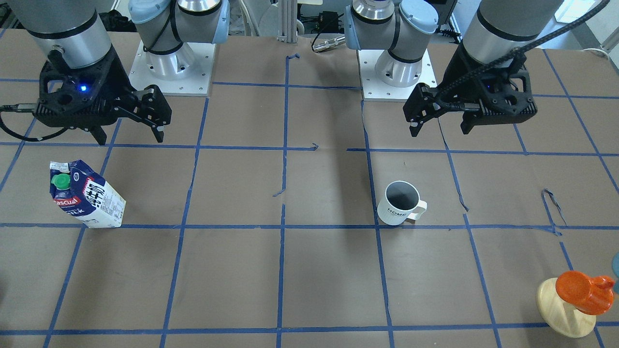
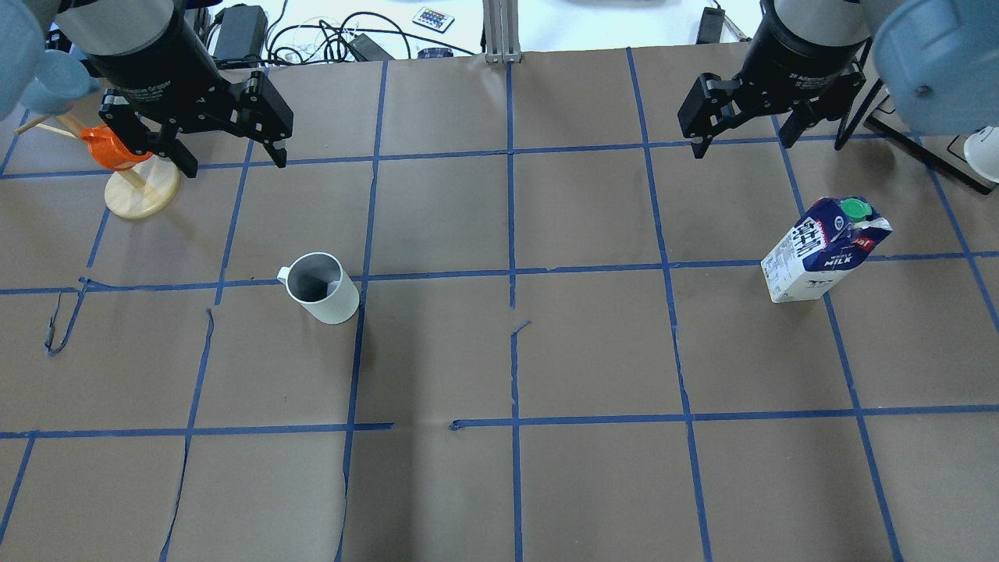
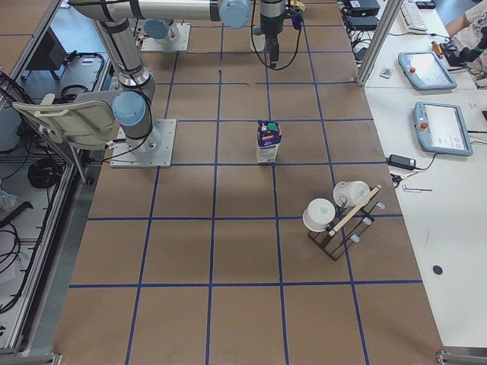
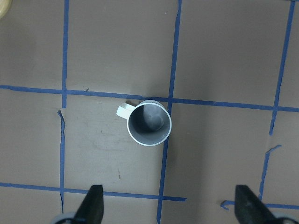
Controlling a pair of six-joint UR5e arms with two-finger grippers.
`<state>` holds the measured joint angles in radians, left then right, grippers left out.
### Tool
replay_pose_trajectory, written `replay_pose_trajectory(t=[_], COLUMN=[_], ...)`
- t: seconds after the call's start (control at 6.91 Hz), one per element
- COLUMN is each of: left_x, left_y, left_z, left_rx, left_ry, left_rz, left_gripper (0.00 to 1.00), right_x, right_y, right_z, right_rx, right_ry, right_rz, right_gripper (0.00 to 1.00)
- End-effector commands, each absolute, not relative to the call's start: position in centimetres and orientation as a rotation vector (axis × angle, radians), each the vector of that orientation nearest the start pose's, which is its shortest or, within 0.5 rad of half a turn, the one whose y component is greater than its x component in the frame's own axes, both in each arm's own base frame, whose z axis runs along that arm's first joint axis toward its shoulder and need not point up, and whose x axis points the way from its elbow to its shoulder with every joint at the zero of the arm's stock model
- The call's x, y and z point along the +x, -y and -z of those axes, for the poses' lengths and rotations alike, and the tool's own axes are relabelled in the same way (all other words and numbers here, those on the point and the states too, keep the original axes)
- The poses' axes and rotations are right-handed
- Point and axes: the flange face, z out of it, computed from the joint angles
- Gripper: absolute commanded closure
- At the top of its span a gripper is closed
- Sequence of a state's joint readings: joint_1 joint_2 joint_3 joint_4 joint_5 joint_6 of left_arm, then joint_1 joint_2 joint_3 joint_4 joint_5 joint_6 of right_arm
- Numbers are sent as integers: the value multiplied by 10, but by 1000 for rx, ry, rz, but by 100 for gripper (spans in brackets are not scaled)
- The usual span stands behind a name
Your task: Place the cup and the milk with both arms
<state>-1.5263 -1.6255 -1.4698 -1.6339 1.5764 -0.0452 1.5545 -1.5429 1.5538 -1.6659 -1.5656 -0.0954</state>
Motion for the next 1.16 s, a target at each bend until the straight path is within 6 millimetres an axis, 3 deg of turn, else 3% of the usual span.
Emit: replay_pose_trajectory(t=[0.0, 0.14, 0.43, 0.58, 0.72, 0.87, 1.01], left_x=[-109, -110, -122, -123, -122, -122, -125], left_y=[532, 545, 546, 540, 540, 545, 545], left_z=[-466, -419, -330, -300, -284, -268, -257], left_rx=[-153, -144, -89, -46, -5, -18, -14], left_ry=[-3130, -3129, -3133, -3132, -3132, -3129, -3130], left_rz=[-127, -158, -58, -108, -158, -202, -233], left_gripper=[0, 0, 0, 0, 0, 0, 8], right_x=[126, 126, 119, 91, 51, 19, -11], right_y=[513, 513, 517, 522, 527, 532, 538], right_z=[-492, -491, -485, -485, -482, -475, -468], right_rx=[-121, -121, -104, -37, 45, -57, 9], right_ry=[-3135, -3135, -3138, -3141, -3137, -3139, -3133], right_rz=[130, 126, 104, 80, 62, 40, 31], right_gripper=[0, 0, 0, 0, 0, 0, 0])
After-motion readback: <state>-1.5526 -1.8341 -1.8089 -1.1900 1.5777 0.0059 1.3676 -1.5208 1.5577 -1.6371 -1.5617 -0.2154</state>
